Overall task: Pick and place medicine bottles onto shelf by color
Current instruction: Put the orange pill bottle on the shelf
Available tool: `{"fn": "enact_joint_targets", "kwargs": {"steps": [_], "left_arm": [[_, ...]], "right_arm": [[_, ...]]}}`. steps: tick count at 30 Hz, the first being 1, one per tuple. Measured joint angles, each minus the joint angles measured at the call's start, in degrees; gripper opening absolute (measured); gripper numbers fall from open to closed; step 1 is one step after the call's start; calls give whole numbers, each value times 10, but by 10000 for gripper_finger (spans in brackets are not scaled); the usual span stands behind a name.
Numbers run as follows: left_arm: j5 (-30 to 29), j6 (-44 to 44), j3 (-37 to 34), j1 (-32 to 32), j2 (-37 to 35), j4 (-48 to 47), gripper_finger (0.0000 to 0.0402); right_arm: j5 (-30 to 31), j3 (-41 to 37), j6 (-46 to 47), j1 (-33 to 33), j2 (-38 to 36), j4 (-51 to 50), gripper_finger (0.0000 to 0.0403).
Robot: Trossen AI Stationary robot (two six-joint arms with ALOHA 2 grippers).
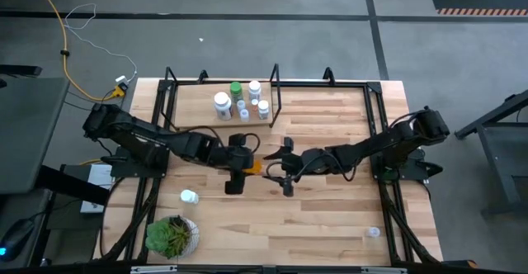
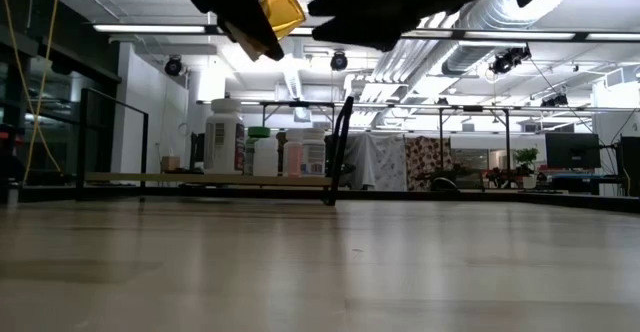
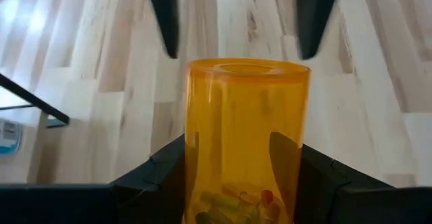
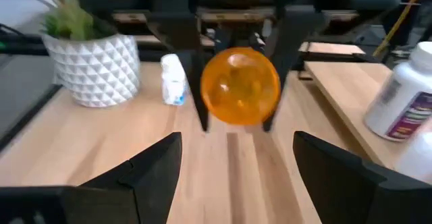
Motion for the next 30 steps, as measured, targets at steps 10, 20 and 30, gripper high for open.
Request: {"fn": "enact_joint_targets", "kwargs": {"steps": [10, 20, 30], "left_arm": [[18, 12, 0, 6, 0, 12, 179], [24, 7, 0, 14, 0, 18, 179], [27, 7, 0, 14, 0, 22, 179]], "right_arm": [[35, 0, -2, -4, 12, 39, 275], [12, 0, 0, -15, 42, 121, 275], [-6, 0, 4, -19, 47, 156, 275]]}}
